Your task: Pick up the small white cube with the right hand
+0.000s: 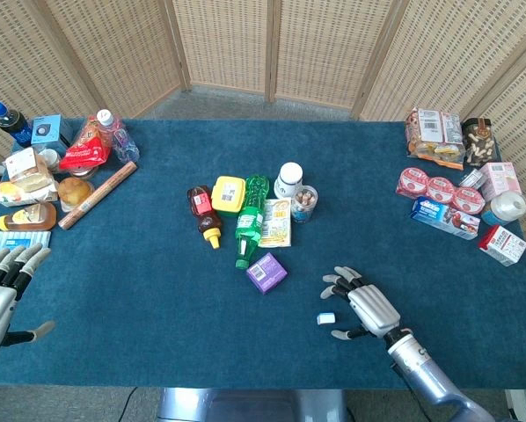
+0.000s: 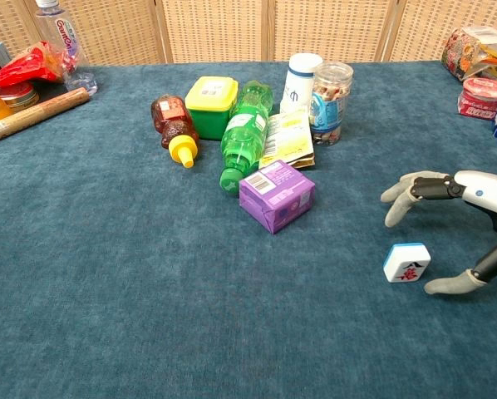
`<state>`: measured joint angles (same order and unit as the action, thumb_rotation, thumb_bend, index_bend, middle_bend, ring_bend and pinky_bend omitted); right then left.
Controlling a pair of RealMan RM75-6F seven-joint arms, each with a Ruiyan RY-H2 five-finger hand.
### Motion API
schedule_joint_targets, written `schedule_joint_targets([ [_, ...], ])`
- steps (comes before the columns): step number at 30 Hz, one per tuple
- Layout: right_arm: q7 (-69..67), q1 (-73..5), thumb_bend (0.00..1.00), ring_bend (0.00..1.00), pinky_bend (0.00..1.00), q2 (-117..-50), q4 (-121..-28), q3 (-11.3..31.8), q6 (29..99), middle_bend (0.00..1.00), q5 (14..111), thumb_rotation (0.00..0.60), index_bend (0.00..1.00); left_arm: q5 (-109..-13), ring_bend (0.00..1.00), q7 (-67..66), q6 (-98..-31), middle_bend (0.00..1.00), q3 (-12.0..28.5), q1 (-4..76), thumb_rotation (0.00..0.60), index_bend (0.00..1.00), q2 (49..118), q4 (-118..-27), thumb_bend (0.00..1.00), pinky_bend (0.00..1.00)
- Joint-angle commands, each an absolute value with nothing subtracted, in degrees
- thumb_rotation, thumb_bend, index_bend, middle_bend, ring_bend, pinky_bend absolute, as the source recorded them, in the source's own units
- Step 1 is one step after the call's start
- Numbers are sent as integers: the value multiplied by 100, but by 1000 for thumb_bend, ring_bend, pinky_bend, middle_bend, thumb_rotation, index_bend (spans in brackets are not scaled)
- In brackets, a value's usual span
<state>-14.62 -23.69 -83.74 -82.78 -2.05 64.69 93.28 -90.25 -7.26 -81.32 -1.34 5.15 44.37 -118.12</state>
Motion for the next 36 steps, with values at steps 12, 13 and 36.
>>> schedule_joint_targets([
  [12,-1274,-2364,4,0,0,-8537,-8351,-209,6505,215,9212,600,397,-9007,0,-766,-8104,0,-138,528,600,0,4459,-11804,3,0],
  [13,-1254,-2368,3,0,0,-8548,-8361,-200,6500,215,9196,600,400,-9007,0,-766,-8101,0,-139,529,600,0,4459,-11804,3,0],
  [36,-975,-2339,2,0,0,-8725,-8370,-103,6556,244,8937,600,516,-9014,0,-738,-8129,0,-139,520,600,0,4442,-11801,1,0],
])
